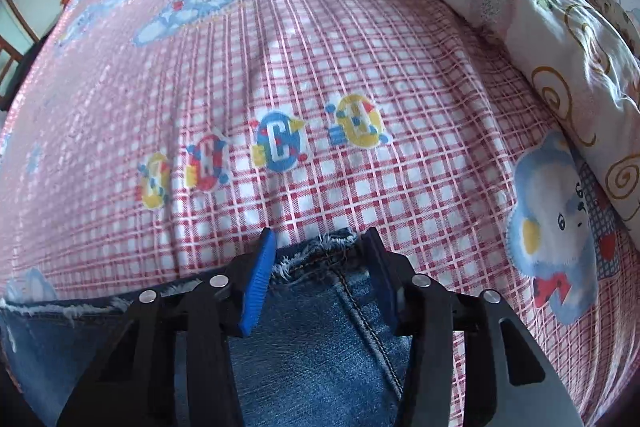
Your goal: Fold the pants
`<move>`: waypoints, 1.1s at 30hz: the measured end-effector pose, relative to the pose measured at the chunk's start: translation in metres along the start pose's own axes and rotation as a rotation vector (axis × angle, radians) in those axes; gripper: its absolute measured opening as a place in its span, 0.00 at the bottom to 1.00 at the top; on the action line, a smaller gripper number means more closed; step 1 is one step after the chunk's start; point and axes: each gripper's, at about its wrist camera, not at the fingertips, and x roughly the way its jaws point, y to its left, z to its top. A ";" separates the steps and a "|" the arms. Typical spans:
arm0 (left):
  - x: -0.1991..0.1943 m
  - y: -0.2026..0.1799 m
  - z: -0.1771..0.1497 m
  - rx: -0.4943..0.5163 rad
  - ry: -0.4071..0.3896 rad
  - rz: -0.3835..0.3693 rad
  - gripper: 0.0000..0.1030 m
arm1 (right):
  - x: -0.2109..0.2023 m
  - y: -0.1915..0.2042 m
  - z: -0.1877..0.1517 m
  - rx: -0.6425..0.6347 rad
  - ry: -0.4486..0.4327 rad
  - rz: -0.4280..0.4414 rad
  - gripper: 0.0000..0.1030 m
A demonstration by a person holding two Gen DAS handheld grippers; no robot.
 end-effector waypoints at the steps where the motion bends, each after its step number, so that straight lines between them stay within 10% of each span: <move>1: 0.000 -0.001 0.001 0.003 0.003 0.004 0.34 | -0.001 0.003 -0.001 -0.025 -0.007 0.012 0.25; 5: -0.007 -0.015 0.007 0.067 -0.003 0.047 0.09 | -0.028 0.016 -0.005 -0.095 -0.073 -0.031 0.16; 14: -0.092 -0.004 0.016 -0.125 -0.212 -0.130 0.07 | -0.175 -0.012 -0.053 -0.097 -0.352 0.093 0.16; 20: -0.165 -0.004 -0.010 -0.212 -0.339 -0.291 0.07 | -0.245 -0.045 -0.156 -0.100 -0.451 0.160 0.16; 28: -0.230 0.025 -0.102 -0.384 -0.386 -0.388 0.07 | -0.227 -0.120 -0.309 0.098 -0.376 0.234 0.16; 33: -0.224 0.040 -0.178 -0.481 -0.232 -0.210 0.18 | -0.177 -0.136 -0.381 0.184 -0.225 0.257 0.20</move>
